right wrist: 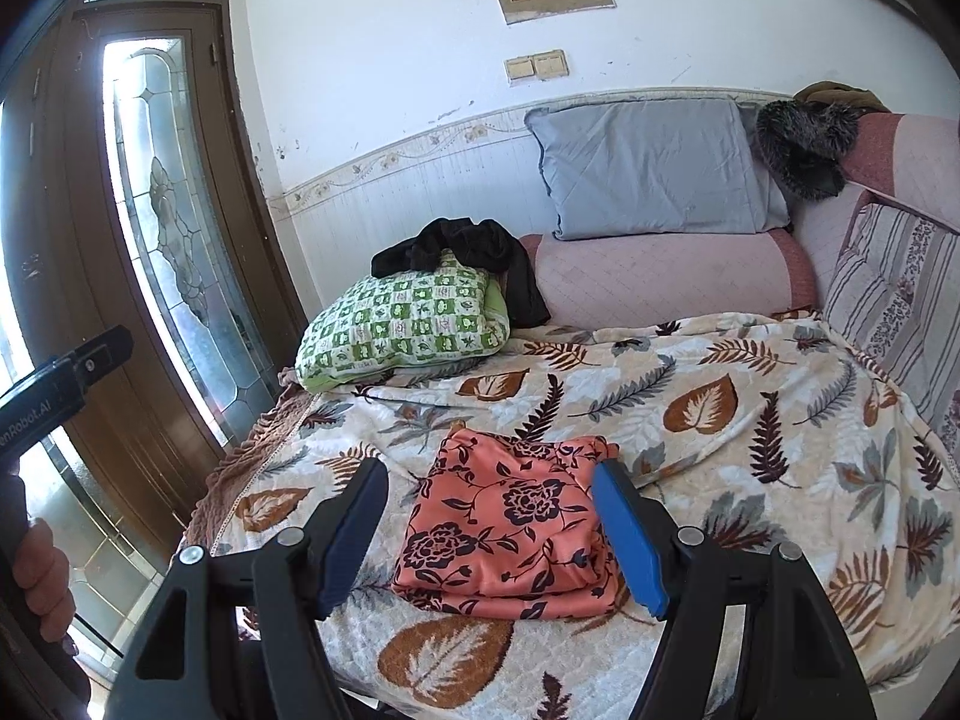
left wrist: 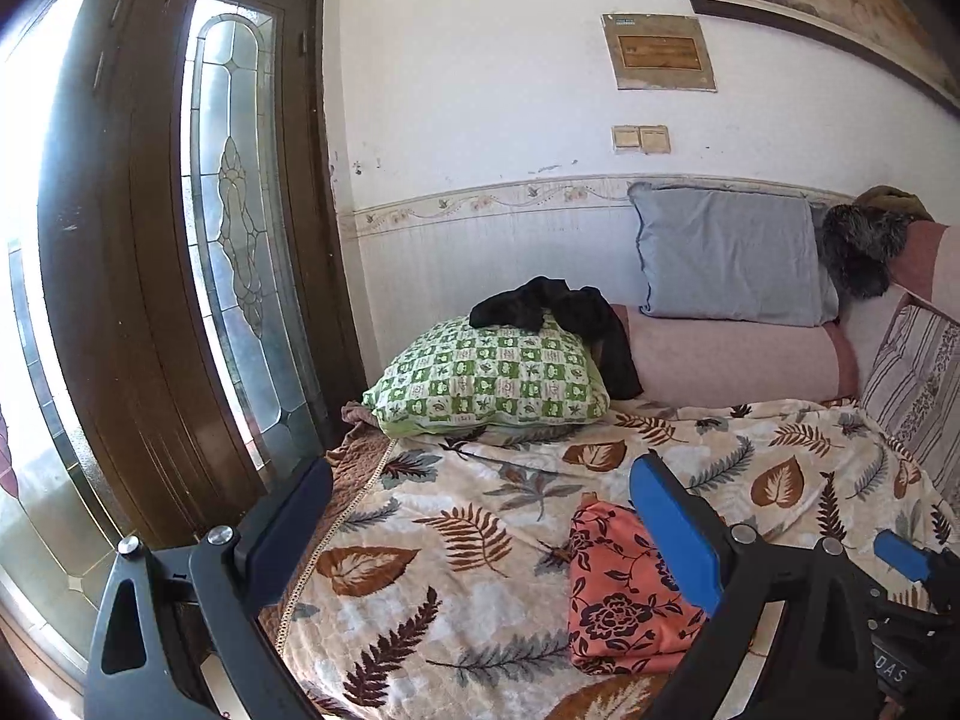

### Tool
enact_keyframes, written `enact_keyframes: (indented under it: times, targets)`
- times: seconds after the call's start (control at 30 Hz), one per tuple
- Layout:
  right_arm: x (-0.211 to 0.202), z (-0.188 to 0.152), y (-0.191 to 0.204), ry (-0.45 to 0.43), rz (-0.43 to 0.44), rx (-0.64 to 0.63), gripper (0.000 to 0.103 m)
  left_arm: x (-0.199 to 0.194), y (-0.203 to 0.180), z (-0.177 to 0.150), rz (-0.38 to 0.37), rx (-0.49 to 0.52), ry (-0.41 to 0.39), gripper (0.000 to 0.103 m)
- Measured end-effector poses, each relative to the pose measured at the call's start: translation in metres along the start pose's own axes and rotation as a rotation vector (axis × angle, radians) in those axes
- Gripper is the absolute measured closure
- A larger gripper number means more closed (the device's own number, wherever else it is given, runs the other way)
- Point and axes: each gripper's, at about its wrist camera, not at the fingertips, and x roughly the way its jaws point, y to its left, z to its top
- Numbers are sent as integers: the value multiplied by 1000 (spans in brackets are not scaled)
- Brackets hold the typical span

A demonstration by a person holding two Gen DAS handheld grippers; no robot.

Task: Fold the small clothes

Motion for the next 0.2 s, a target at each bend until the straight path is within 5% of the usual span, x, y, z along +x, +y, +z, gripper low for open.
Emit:
enact_keyframes:
  times: [0.2]
  targets:
    - [25, -3, -7, 35, 2, 2, 29, 10, -1, -3, -41, -43, -82, 3]
